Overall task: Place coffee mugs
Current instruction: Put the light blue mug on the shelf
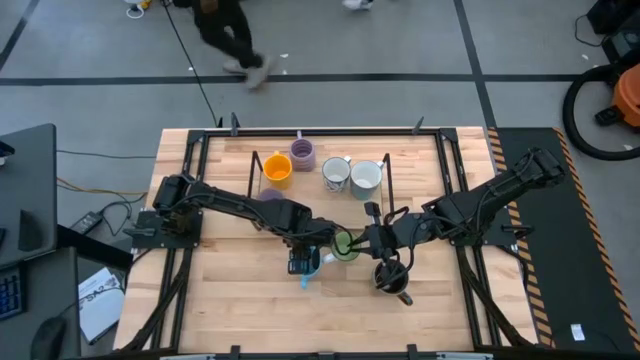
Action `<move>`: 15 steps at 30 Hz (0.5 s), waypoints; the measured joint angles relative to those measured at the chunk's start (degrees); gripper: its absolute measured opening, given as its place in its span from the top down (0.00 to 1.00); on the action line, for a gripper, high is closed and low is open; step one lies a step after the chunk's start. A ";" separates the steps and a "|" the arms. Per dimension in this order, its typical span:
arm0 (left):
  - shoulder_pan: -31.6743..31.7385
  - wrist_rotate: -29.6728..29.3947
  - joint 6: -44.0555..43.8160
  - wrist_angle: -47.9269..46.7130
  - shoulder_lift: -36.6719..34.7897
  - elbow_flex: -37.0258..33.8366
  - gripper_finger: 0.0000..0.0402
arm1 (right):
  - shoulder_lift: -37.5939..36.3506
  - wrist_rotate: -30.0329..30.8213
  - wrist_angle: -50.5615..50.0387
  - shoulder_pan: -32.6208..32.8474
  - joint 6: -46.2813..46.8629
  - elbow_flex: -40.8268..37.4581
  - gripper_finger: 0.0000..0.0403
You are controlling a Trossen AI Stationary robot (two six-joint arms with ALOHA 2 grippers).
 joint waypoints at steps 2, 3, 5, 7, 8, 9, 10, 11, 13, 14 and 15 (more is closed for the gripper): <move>0.06 0.00 0.22 0.04 0.00 0.00 0.60 | 0.00 0.00 0.00 0.00 0.00 0.00 0.87; 0.18 0.01 0.28 0.06 0.03 0.00 0.60 | 0.00 0.00 0.00 0.01 0.00 0.00 0.87; 0.37 0.02 0.29 0.14 0.34 0.00 0.60 | 0.00 0.00 -0.02 0.02 0.00 0.00 0.87; 0.25 0.04 0.35 0.63 0.45 -0.32 0.60 | 0.00 0.03 -0.33 0.06 0.02 0.00 0.87; 0.09 0.03 0.31 1.38 0.63 -0.61 0.60 | 0.00 0.09 -0.61 0.17 0.03 0.00 0.87; -0.04 -0.03 0.36 1.87 0.84 -0.89 0.60 | -0.09 0.15 -1.27 0.41 0.07 0.00 0.87; -0.08 -0.01 0.42 2.00 0.99 -1.24 0.60 | -0.17 0.24 -2.12 0.74 0.24 0.00 0.87; -0.17 -0.07 0.39 2.03 1.03 -1.63 0.60 | -0.22 0.36 -2.36 1.01 0.51 0.00 0.87; -0.23 -0.39 -0.08 2.70 0.98 -2.14 0.60 | -0.71 0.39 -3.62 1.54 1.10 0.00 0.87; -0.23 -0.46 -0.08 2.99 0.98 -2.38 0.60 | -0.93 0.41 -4.15 1.81 1.60 0.00 0.87; -0.19 -0.55 -0.10 2.79 1.01 -2.47 0.60 | -0.98 0.39 -4.52 1.94 2.14 0.03 0.87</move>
